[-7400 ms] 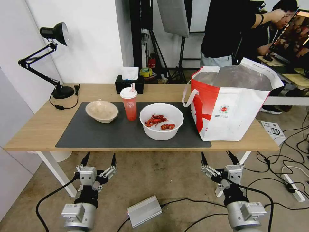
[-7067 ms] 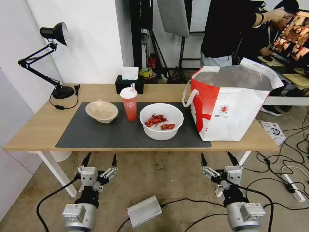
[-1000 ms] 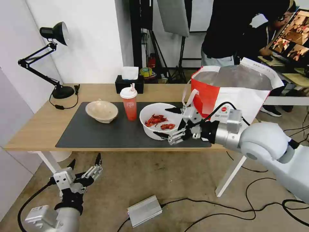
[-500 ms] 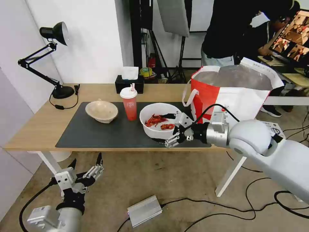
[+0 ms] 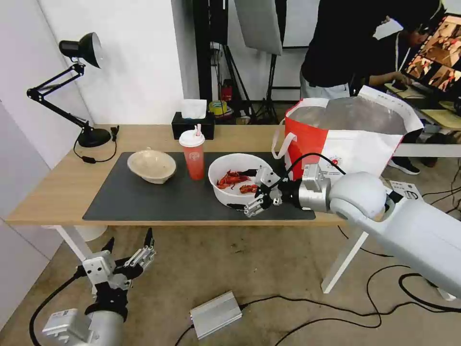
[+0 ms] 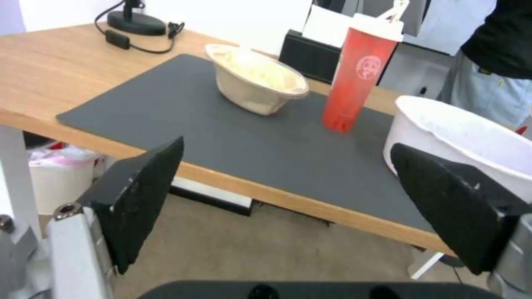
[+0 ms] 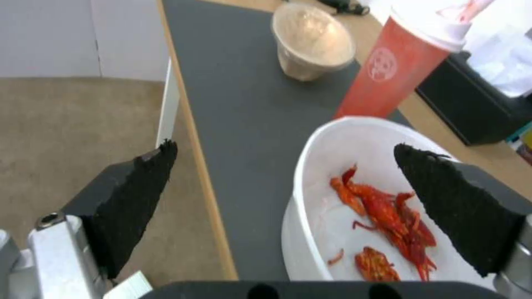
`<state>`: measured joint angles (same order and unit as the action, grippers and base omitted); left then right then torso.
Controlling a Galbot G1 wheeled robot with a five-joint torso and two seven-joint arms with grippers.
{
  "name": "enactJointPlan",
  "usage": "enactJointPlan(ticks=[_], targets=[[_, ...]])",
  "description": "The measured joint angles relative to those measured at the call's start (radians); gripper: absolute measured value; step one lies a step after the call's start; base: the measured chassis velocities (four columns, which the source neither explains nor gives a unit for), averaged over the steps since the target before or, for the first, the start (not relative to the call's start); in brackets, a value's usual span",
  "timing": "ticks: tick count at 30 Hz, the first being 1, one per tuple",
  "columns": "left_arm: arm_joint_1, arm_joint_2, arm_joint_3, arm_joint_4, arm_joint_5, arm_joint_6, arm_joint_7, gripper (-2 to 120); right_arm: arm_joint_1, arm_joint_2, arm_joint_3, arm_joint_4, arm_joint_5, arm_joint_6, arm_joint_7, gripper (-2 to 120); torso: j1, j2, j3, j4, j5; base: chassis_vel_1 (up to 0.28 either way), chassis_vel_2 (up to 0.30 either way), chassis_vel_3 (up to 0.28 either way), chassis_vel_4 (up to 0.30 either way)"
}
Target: Pick up the trash from the table and place it into the takeout bag.
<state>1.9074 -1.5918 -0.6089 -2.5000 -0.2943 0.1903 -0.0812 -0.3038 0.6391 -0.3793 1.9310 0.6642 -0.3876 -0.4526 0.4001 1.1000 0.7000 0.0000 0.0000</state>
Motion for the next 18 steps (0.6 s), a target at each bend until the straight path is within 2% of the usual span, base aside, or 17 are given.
enactJointPlan(ticks=[5, 18], targets=[[0.0, 0.0, 0.0, 0.0, 0.005, -0.001, 0.0, 100, 0.062, 0.007, -0.042, -0.035, 0.008, -0.021, -0.023, 100, 0.0, 0.0, 0.0, 0.0, 0.0, 0.0, 0.0, 0.0, 0.0], [0.003, -0.001, 0.002, 0.0, 0.023, -0.011, 0.0, 100, 0.302, 0.04, -0.199, -0.118, 0.197, -0.155, -0.026, 100, 0.0, 0.0, 0.0, 0.0, -0.0001, 0.0, 0.0, 0.0, 0.0]])
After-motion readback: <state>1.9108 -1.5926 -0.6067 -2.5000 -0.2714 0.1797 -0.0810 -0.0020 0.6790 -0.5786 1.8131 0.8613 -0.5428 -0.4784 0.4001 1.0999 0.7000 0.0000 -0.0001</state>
